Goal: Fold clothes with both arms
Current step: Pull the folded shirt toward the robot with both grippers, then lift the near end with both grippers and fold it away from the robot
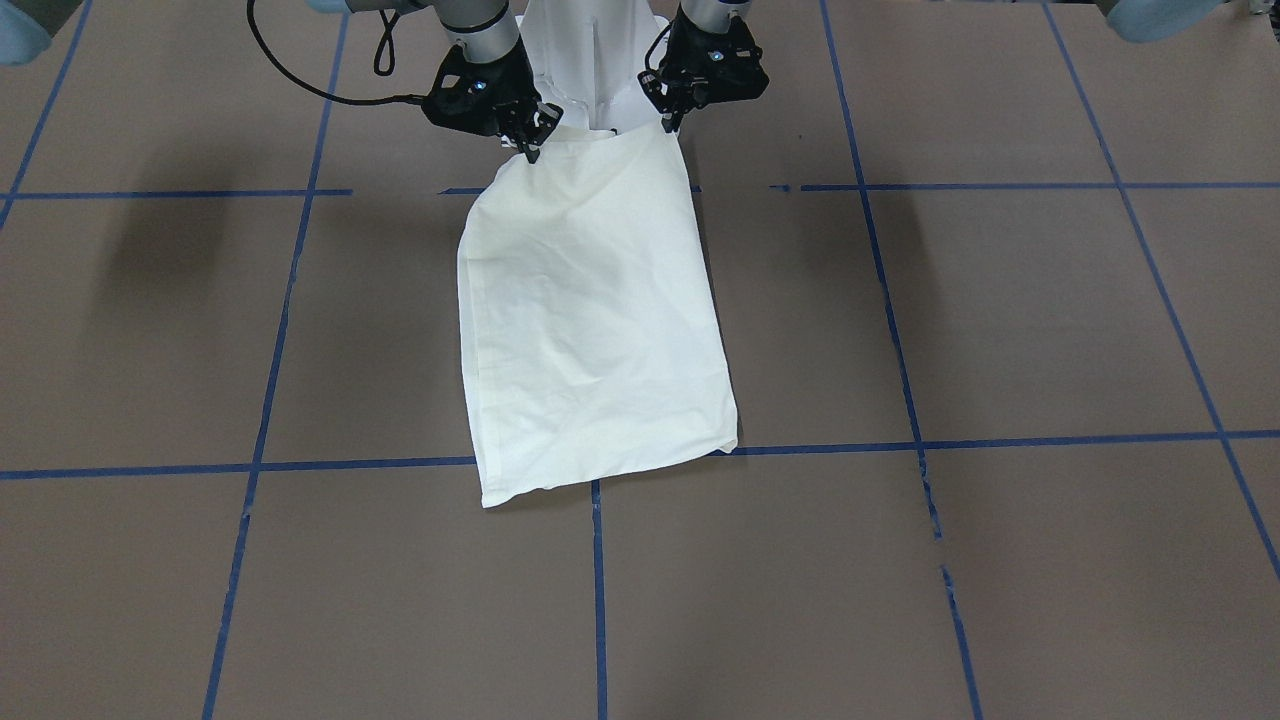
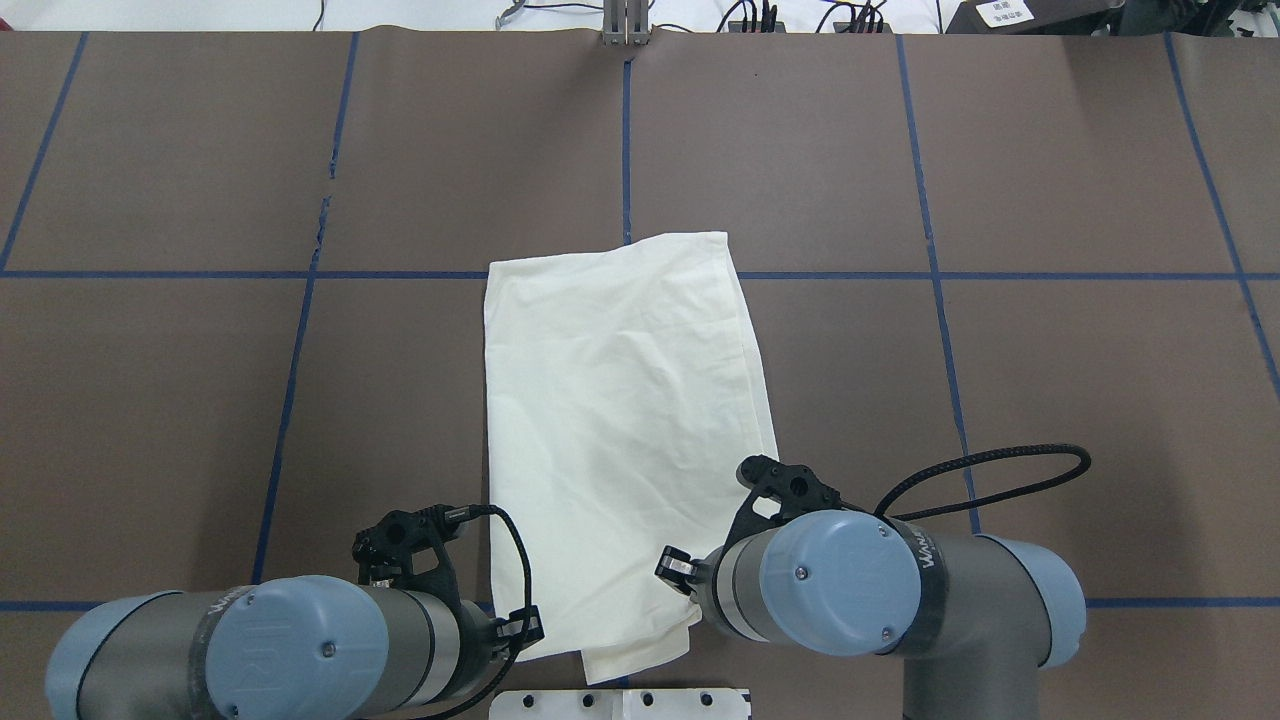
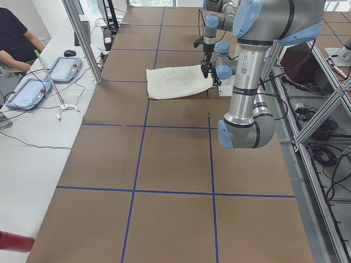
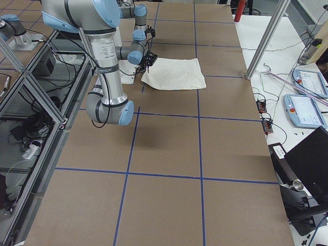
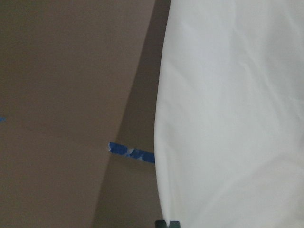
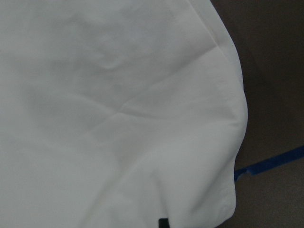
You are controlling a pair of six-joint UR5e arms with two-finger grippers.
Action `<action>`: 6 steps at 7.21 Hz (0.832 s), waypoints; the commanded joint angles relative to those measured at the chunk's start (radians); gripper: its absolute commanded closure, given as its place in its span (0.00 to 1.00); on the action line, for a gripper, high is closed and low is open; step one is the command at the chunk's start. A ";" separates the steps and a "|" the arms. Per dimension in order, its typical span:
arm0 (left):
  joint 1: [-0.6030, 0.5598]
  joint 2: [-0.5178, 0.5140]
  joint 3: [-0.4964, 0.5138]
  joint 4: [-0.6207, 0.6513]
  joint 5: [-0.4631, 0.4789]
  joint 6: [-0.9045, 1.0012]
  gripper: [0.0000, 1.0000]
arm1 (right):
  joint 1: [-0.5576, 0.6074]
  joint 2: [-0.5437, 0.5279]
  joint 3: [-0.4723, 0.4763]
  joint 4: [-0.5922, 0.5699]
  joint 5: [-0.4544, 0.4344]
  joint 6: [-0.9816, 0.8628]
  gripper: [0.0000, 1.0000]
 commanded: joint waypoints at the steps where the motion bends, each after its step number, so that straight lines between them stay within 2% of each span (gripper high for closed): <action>1: -0.040 -0.011 0.000 0.001 -0.002 0.021 1.00 | 0.080 0.019 -0.002 0.004 0.001 -0.039 1.00; 3: -0.178 -0.053 0.006 0.003 -0.008 0.144 1.00 | 0.200 0.030 -0.035 0.104 0.006 -0.130 1.00; 5: -0.310 -0.107 0.049 0.005 -0.021 0.247 1.00 | 0.286 0.120 -0.159 0.116 0.006 -0.169 1.00; 6: -0.353 -0.126 0.104 -0.008 -0.045 0.262 1.00 | 0.338 0.169 -0.223 0.118 0.029 -0.179 1.00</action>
